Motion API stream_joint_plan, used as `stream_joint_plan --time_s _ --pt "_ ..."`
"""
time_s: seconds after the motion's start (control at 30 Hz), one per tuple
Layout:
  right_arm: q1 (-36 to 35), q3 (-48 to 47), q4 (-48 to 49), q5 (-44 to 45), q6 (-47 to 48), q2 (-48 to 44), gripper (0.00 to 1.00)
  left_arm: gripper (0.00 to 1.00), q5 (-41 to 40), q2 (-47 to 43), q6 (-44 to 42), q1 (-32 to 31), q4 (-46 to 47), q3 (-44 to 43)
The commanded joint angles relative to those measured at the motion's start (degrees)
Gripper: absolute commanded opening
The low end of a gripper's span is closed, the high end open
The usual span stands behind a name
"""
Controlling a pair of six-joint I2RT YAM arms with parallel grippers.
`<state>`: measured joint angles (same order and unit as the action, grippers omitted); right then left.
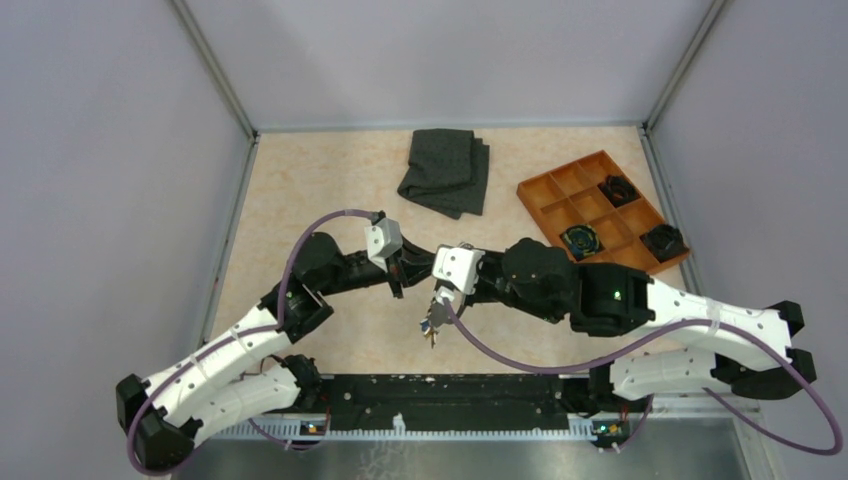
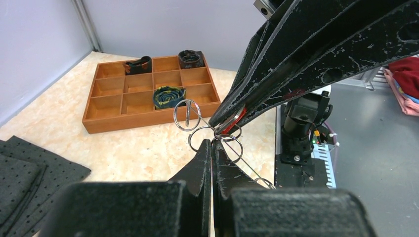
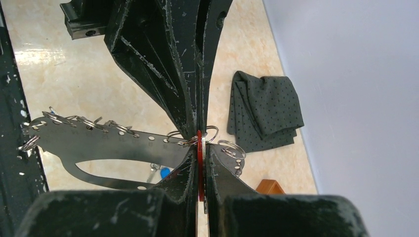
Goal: Remove the keys from the keyring
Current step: Remove the key from the keyring.
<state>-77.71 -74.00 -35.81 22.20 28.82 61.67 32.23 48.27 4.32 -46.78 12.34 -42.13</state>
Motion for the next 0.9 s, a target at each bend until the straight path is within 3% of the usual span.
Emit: stream_joint_plan --time_s 0.0,0.23,0.87 --pt "2.0 -3.0 4.2 3.7 -0.5 -0.5 0.0 0.0 7.0 -0.9 0.6 -1.6 3.6 -0.4" --pt "3.3 -2.6 4.4 3.5 -1.2 -0.9 0.0 0.0 9.7 -2.5 2.4 -1.6 8.9 2.1" --pt "4.8 -2.3 4.2 4.0 -2.1 -1.0 0.0 0.0 11.7 -3.4 4.0 -1.6 12.4 3.3"
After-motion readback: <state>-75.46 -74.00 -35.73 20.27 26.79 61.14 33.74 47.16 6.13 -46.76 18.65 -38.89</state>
